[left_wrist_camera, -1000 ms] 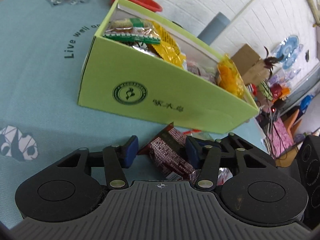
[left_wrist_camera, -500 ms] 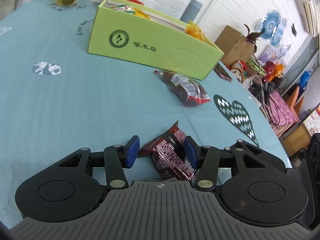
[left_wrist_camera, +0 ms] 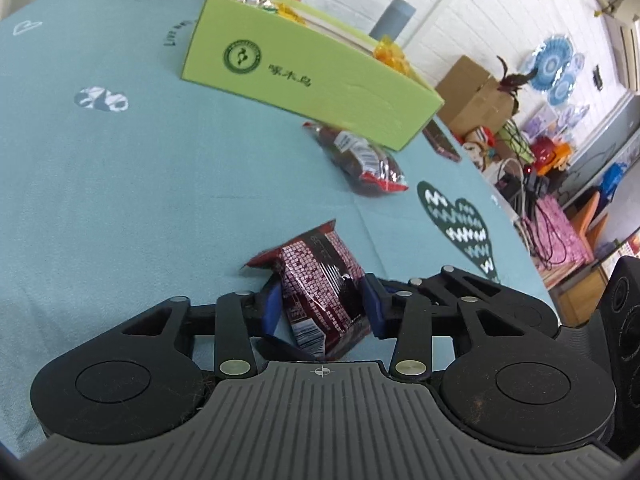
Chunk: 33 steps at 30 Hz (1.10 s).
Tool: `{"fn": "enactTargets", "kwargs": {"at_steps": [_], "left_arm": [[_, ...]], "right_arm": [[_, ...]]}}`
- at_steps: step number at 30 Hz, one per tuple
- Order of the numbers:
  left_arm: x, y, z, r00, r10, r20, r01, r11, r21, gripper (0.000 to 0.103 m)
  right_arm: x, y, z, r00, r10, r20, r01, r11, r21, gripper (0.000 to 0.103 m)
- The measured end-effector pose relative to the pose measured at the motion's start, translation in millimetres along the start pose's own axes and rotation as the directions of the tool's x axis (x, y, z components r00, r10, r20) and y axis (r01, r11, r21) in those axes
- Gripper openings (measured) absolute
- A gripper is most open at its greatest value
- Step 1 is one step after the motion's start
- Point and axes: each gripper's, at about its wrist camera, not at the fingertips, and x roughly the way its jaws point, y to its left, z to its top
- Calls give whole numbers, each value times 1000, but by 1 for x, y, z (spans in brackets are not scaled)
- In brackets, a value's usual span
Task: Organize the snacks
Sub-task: 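Carry the chocolate bar into the green box and release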
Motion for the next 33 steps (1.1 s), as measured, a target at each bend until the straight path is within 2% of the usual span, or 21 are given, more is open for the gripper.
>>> {"fn": "enactTargets", "kwargs": {"at_steps": [4, 7, 9, 13, 16, 19, 23, 24, 26, 28, 29, 33], "left_arm": [[-1, -2, 23, 998, -58, 36, 59, 998, -36, 14], [-1, -8, 53, 994, -83, 71, 86, 996, -29, 13], [1, -16, 85, 991, -87, 101, 89, 996, -8, 13], [18, -38, 160, 983, -86, 162, 72, 993, 94, 16], [48, -51, 208, 982, -66, 175, 39, 988, 150, 16], [92, -50, 241, 990, -34, 139, 11, 987, 162, 17], [141, -36, 249, 997, 31, 73, -42, 988, 148, 17], [150, -32, 244, 997, 48, 54, -56, 986, 155, 21], [156, -27, 240, 997, 48, 56, -57, 986, 158, 24], [150, -25, 241, 997, 31, 72, -41, 989, 144, 42], [148, -26, 240, 996, 29, 79, -41, 989, 145, 45], [129, -36, 239, 993, 13, 121, -33, 986, 166, 52]], "right_arm": [[-8, -14, 14, 999, -1, 43, -1, 999, 33, 72], [-8, -23, 37, 995, -34, 94, 34, 999, -2, 74], [-5, -33, 57, 989, -59, 134, 64, 997, -32, 76], [12, -71, 113, 974, -113, 199, 130, 988, -78, 77], [37, -108, 150, 972, -142, 185, 158, 985, -72, 77], [73, -143, 170, 979, -166, 122, 173, 984, -47, 77], [120, -170, 169, 991, -134, 3, 134, 991, -20, 75], [128, -172, 166, 992, -123, -17, 123, 992, -20, 76], [129, -180, 160, 996, -93, -5, 93, 995, 24, 80], [125, -181, 157, 993, -120, 16, 120, 993, 18, 90], [125, -179, 157, 991, -134, 25, 134, 991, 11, 95], [100, -171, 154, 985, -154, 80, 155, 988, -3, 96]]}}
